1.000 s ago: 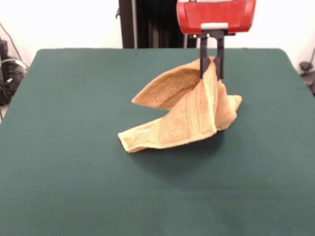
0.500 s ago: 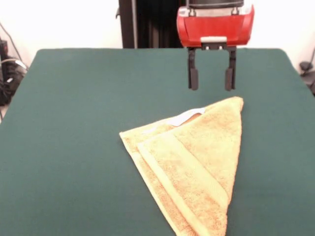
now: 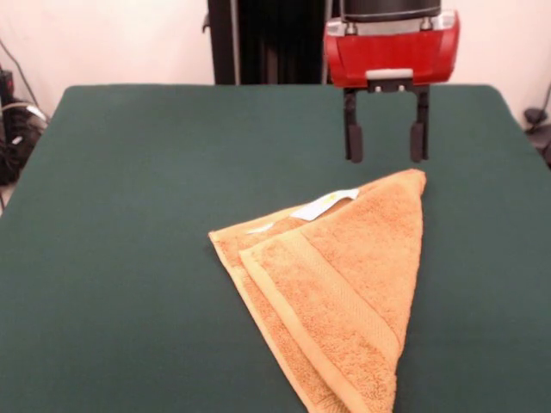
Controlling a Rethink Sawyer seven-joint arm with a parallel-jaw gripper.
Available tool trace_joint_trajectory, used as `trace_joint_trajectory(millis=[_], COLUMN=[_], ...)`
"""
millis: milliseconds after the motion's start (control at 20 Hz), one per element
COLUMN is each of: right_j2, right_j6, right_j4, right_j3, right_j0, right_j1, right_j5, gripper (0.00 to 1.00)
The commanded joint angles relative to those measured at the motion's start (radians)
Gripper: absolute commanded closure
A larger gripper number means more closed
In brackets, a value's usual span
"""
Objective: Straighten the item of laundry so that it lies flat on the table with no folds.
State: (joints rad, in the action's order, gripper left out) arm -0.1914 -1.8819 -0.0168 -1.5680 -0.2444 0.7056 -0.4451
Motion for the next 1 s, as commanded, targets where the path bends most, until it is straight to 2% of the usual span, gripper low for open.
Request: trace_joint_trajectory(millis=[50,300,400,550,1000], right_j2=[-0.132,-0.006,0.016,0.009,0.004], right_j6=[-0.074,-0.088,-0.077,-0.046,-0.017], right_j4=[0.032,-0.036,-0.063,-0.084,-0.14], right_j3=[-0.038,-0.017,-0.013,0.004,0.039], right_j0=[-0.015,0.051,0.062,0.053,0.029], right_j1=[-0.031,-0.083,-0.117,-0.152,-0.181], right_j5=[0.043,-0.049,-0.045,-0.03,-0.025], gripper=[0.0,0.0,0.0,0.0,0.0])
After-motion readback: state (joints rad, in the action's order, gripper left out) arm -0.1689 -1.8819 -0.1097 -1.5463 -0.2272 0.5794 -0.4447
